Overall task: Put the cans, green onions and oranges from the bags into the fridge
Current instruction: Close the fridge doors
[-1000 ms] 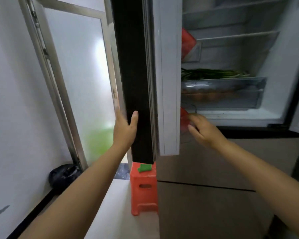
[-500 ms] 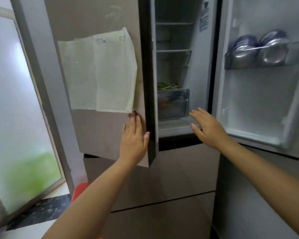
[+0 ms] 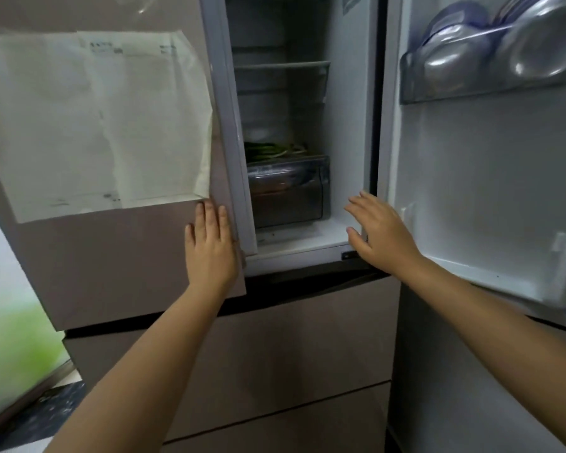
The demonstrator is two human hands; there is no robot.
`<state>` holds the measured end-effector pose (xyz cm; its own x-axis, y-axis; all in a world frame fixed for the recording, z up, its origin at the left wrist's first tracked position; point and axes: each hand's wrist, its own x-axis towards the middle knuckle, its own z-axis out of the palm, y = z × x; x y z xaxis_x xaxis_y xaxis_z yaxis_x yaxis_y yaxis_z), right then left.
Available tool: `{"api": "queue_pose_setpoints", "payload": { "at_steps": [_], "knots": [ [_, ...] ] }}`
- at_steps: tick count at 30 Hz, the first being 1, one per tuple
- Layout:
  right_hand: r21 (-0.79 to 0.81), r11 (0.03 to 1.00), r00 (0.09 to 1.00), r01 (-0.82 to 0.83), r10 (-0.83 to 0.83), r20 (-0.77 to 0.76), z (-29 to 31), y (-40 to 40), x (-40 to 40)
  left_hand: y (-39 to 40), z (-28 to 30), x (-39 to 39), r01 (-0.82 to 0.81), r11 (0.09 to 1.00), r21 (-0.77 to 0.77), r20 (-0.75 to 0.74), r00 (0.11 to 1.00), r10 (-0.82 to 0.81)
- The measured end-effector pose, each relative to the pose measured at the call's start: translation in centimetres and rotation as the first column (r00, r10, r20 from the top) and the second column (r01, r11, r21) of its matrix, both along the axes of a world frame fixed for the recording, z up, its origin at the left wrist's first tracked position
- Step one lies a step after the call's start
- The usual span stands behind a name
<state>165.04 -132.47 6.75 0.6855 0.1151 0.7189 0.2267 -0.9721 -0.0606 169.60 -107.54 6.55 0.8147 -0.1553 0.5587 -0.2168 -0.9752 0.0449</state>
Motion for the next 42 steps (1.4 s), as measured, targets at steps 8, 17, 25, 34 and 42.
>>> {"api": "queue_pose_setpoints", "payload": {
  "at_steps": [8, 17, 25, 34, 42],
  "knots": [
    [0.058, 0.993, 0.912, 0.104, -0.118, 0.393, 0.7, -5.8, -10.7, -7.2, -0.3, -6.9, 0.259, 0.965, 0.047, -0.021, 0.966, -0.258],
    [0.639, 0.721, 0.929, 0.269, -0.370, 0.026, 2.7, -14.8, -15.6, -18.0, 0.1, -13.0, 0.474, 0.878, 0.064, 0.119, 0.870, -0.478],
    [0.538, 0.833, 0.975, 0.129, -0.205, 0.084, 0.4, -14.9, -16.8, -20.2, -1.2, -14.2, 0.395, 0.909, -0.132, 0.128, 0.916, -0.379],
    [-0.102, 0.934, 0.789, -0.343, 0.346, 0.508, -1.8, -8.3, -15.9, -12.7, 0.1, -14.4, 0.147, 0.968, -0.202, 0.231, 0.968, -0.099],
    [-0.163, 0.845, 0.716, -0.509, 0.521, 0.465, -1.4, 3.0, -5.2, -3.9, 1.8, -9.4, -0.002, 0.982, -0.188, 0.265, 0.963, 0.053]
  ]
}}
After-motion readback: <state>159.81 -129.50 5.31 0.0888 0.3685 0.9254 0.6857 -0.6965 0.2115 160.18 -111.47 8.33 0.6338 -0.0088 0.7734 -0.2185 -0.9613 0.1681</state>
